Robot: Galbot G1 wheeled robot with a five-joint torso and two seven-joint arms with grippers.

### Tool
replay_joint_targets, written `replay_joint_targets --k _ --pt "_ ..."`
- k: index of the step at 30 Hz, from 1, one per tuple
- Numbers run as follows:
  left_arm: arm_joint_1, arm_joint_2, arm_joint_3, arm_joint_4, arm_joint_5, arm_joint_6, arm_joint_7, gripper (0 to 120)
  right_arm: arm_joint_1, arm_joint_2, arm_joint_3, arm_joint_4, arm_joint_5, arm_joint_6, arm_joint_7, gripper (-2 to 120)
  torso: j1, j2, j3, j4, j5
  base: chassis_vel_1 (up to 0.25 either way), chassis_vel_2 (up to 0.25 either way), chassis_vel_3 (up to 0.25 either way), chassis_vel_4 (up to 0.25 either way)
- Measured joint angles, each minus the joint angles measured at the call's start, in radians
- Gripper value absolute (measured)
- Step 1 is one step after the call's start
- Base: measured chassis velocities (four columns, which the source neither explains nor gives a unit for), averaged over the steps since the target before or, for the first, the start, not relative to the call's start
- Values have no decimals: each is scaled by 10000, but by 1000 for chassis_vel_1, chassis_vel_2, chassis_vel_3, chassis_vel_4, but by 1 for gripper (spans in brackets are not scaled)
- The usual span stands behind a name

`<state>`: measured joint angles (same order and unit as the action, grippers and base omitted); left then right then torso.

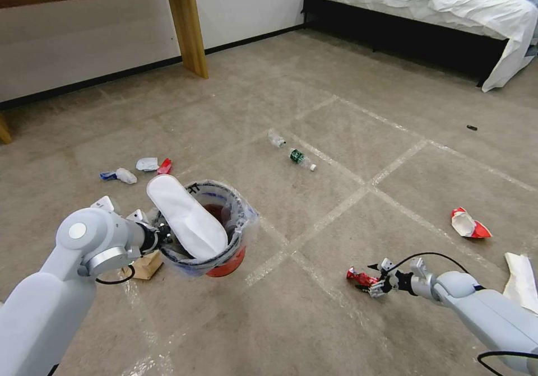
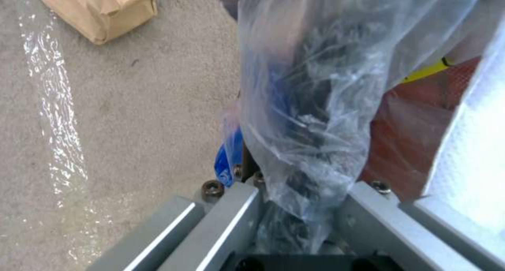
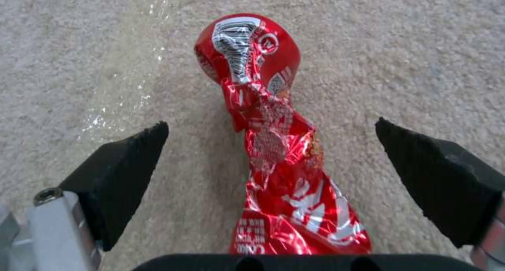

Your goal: Pick up the trash bin and place the garbage on the floor into it.

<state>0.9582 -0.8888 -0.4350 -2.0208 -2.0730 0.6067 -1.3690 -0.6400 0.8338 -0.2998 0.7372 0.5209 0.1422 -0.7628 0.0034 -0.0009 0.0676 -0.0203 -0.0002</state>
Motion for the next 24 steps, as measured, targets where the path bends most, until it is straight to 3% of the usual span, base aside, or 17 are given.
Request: replay_joint_targets --k 24 --pt "285 -101 24 -251 150 6 -12 0 20 337 6 -506 -38 -202 81 100 0 0 0 -1 0 0 0 0 0"
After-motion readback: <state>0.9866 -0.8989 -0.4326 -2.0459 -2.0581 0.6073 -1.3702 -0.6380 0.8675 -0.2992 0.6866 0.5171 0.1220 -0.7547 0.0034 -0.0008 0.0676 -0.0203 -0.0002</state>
